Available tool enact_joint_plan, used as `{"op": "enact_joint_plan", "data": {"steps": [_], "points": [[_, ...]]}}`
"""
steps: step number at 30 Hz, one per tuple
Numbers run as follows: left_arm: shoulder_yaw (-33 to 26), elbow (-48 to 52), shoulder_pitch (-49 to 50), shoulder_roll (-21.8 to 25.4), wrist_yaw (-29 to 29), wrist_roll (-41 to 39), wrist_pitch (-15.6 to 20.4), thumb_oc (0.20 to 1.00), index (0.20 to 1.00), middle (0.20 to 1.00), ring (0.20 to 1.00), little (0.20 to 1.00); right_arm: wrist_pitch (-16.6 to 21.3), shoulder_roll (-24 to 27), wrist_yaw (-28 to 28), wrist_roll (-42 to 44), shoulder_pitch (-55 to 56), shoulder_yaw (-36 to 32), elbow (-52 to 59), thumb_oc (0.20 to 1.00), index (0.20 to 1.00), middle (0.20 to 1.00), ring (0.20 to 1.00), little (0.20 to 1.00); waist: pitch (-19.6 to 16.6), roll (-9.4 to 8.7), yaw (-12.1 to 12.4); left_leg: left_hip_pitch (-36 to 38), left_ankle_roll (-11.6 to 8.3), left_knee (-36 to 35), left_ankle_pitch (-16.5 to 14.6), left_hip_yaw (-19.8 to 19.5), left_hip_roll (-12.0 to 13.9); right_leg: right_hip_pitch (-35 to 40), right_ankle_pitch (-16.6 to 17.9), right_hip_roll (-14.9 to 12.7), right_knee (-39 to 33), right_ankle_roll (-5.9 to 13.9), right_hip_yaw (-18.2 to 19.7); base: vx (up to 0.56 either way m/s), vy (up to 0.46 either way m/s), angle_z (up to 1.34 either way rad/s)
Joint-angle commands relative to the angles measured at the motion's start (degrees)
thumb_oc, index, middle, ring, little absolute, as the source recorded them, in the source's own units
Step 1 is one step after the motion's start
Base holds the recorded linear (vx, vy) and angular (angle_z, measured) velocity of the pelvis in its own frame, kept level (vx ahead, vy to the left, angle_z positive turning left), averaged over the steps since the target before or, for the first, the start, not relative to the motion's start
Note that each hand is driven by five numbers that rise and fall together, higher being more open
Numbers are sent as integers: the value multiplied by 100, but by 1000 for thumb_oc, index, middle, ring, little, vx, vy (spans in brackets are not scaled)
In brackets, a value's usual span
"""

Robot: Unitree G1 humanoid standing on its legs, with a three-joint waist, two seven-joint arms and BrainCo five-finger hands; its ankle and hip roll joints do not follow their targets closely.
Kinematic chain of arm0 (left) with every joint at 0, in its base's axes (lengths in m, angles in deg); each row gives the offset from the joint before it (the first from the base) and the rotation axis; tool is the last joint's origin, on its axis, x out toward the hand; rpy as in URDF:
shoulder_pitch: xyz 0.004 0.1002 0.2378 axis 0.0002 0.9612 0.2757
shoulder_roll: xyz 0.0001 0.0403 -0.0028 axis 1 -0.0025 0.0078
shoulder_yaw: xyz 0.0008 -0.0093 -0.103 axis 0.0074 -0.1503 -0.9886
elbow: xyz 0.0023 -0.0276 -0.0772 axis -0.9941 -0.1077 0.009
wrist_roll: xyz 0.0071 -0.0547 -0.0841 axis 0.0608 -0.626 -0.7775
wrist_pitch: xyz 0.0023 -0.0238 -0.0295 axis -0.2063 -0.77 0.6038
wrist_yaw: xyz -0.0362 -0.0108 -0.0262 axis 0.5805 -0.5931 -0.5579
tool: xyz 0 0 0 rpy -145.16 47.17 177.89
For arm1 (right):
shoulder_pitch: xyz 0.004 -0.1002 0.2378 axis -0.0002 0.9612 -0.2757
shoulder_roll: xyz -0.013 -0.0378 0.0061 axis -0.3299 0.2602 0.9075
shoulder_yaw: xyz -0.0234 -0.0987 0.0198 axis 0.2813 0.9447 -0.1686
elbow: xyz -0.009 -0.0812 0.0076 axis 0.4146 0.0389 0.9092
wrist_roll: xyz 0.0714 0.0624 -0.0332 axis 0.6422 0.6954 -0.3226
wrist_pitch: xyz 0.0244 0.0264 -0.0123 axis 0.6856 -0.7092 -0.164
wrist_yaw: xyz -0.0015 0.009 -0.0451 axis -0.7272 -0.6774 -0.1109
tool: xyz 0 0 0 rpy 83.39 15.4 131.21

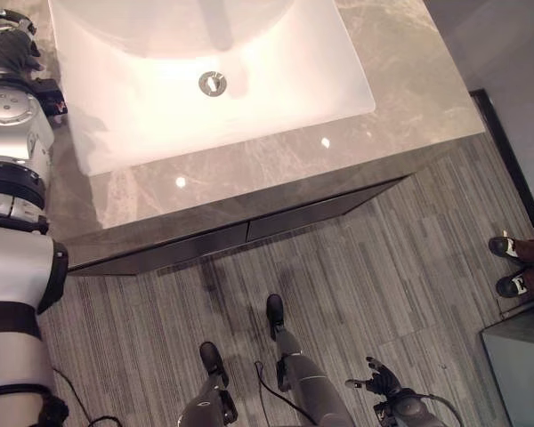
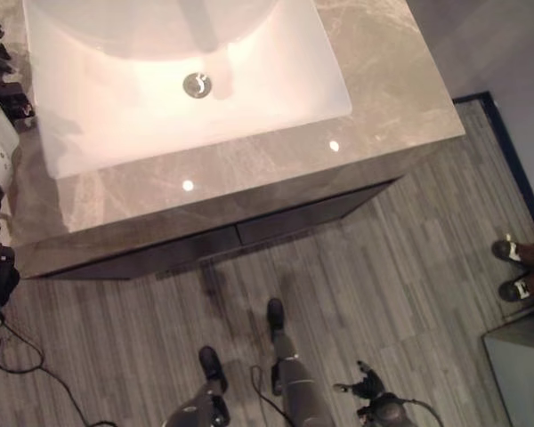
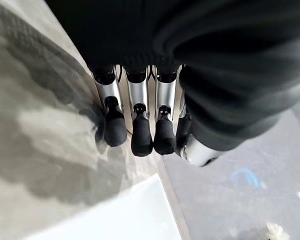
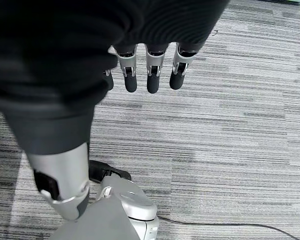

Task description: Put brush and paste in cup on sink, flatten towel.

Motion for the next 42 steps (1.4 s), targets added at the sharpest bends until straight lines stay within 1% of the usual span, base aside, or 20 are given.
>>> {"op": "enact_joint_plan", "data": {"steps": [1, 4, 6, 7, 8, 9, 12, 13, 14, 16, 18, 19, 22, 23, 26, 28, 31, 32, 37, 42], "points": [[-95, 47, -80, 143, -70, -90, 248, 200, 200, 200, 200, 200, -44, 255, -33, 129, -66, 26, -306, 1000, 1000, 1000, 1000, 1000, 111, 309, 10, -307, -109, -261, 701, -898, 205, 730, -346, -331, -7, 749, -146, 0, 0, 0], [-165, 478, 251, 11, -101, -163, 373, 200, 200, 200, 200, 200, -74, 247, -14, 73, -92, 29, -393, 1000, 1000, 1000, 1000, 1000, 124, 303, 47, -251, -107, -261, 688, -917, 202, 811, -368, -339, -7, 733, -169, 0, 0, 0], [-277, 1632, 928, -138, -61, -149, 576, 200, 200, 200, 200, 200, -106, 222, 35, -60, -112, -9, -460, 1000, 1000, 1000, 1000, 1000, 148, 281, 129, -143, -100, -261, 657, -956, 192, 964, -414, -352, -7, 719, -259, 0, 0, 0], [-302, 1659, 963, -138, -48, -138, 569, 200, 200, 200, 200, 200, -106, 231, 35, -61, -106, -2, -459, 1000, 1000, 1000, 1000, 1000, 147, 290, 121, -136, -100, -261, 656, -959, 192, 972, -415, -352, -7, 719, -262, 4, -40, 9], [-485, 2901, 1850, -126, -123, -71, 741, 200, 200, 200, 200, 200, -127, 197, 19, -196, -72, -84, -479, 1000, 1000, 1000, 1000, 1000, 169, 238, 199, 51, -96, -261, 617, -985, 198, 1210, -475, -362, -7, 686, -377, 4, -31, 16], [-506, 2922, 1879, -125, -115, -62, 734, 200, 200, 200, 200, 200, -127, 205, 19, -196, -69, -76, -478, 1000, 1000, 1000, 1000, 1000, 169, 246, 191, 57, -97, -261, 616, -987, 198, 1217, -476, -362, -7, 686, -379, 15, -36, 18], [-912, 4393, 3078, -42, -266, 125, 827, 200, 200, 200, 200, 200, -161, 189, 14, -371, -45, -240, -519, 1000, 1000, 1000, 1000, 1000, 179, 205, 267, 301, -108, -261, 563, -1017, 200, 1523, -569, -373, -7, 659, -510, 23, -17, 25], [-915, 4395, 3081, -41, -266, 126, 826, 200, 200, 200, 200, 200, -161, 190, 14, -371, -45, -238, -519, 1000, 1000, 1000, 1000, 1000, 178, 206, 265, 301, -108, -261, 563, -1018, 200, 1524, -569, -373, -7, 659, -511, 44, -15, 36], [-1275, 5112, 3853, -26, -395, 261, 854, 200, 200, 200, 200, 200, -167, 164, -8, -496, -23, -320, -539, 1000, 1000, 1000, 1000, 1000, 119, 171, 317, 468, -118, -261, 524, -1021, 216, 1719, -638, -373, -7, 646, -585, 49, -8, 31], [-1858, 5990, 4886, -134, -555, 382, 941, 200, 200, 200, 200, 200, -171, 124, -77, -627, 31, -416, -545, 1000, 1000, 1000, 1000, 1000, 5, 130, 391, 769, -111, -261, 445, -1010, 226, 2041, -740, -366, -7, 642, -654, 89, 6, 17], [-1879, 6006, 4907, -133, -554, 386, 934, 200, 200, 200, 200, 200, -171, 127, -77, -627, 29, -407, -544, 1000, 1000, 1000, 1000, 1000, -9, 129, 379, 746, -110, -261, 465, -1010, 223, 2019, -726, -369, -7, 639, -654, 47, 9, 14], [-2285, 6519, 5494, -153, -632, 636, 1011, 200, 200, 200, 200, 200, -165, 77, -134, -685, 52, -479, -557, 1000, 1000, 1000, 1000, 1000, -111, 108, 433, 934, -104, -261, 420, -1025, 220, 2228, -783, -356, -7, 633, -692, 63, 23, 15], [-2927, 7135, 6303, -465, -729, 918, 1153, 200, 200, 200, 200, 200, -123, -31, -233, -738, 86, -554, -522, 1000, 1000, 1000, 1000, 1000, -268, 99, 487, 1275, -88, -261, 361, -1029, 212, 2588, -862, -343, 36, 624, -762, 41, 38, 13], [-2951, 7164, 6338, -475, -728, 925, 1142, 200, 200, 200, 200, 200, -124, -24, -234, -738, 91, -542, -520, 1000, 1000, 1000, 1000, 1000, -261, 103, 479, 1292, -88, -261, 357, -1027, 212, 2605, -864, -343, 34, 624, -760, 4, 30, 8], [-3310, 7560, 6903, -926, -795, 1077, 1224, 200, 200, 200, 200, 200, -113, -156, -278, -690, 92, -631, -594, 1000, 1000, 1000, 1000, 1000, -402, 136, 553, 1571, -63, -261, 329, -1040, 192, 2893, -956, -343, 60, 605, -828, 23, 2, 5], [-3461, 7699, 7152, -995, -877, 1182, 1266, 200, 200, 200, 200, 200, -102, -173, -327, -693, 128, -642, -597, 1000, 1000, 1000, 1000, 1000, -439, 142, 598, 1718, -43, -261, 309, -1057, 194, 3001, -1051, -334, 169, 583, -868, 16, -14, -1], [-3550, 7857, 7420, -1150, -964, 1189, 1259, 200, 200, 200, 200, 200, -80, -173, -372, -698, 232, -667, -599, 1000, 1000, 1000, 1000, 1000, -417, 164, 610, 1852, -33, -261, 293, -1044, 229, 3058, -1176, -295, 334, 547, -868, 3, -58, -1], [-3577, 8014, 7672, -1361, -1107, 1054, 1264, 200, 200, 200, 200, 200, -57, -147, -391, -734, 329, -699, -597, 1000, 1000, 1000, 1000, 1000, -413, 180, 629, 1929, -25, -261, 309, -1039, 253, 3108, -1261, -246, 406, 508, -845, 6, -75, 2], [-3608, 8164, 8090, -1641, -1270, 1025, 1213, 200, 200, 200, 200, 200, -21, -25, -455, -776, 509, -733, -548, 1000, 1000, 1000, 1000, 1000, -390, 204, 642, 2135, -32, -261, 384, -1028, 319, 3237, -1440, -104, 493, 393, -812, 13, -92, -1], [-3497, 8099, 8086, -1912, -1258, 961, 1214, 200, 200, 200, 200, 200, -11, 66, -461, -730, 615, -791, -582, 1000, 1000, 1000, 1000, 1000, -257, 197, 632, 2153, -65, -26, 396, -1043, 431, 3288, -1579, 15, 633, 273, -779, -10, -136, -2]]}}
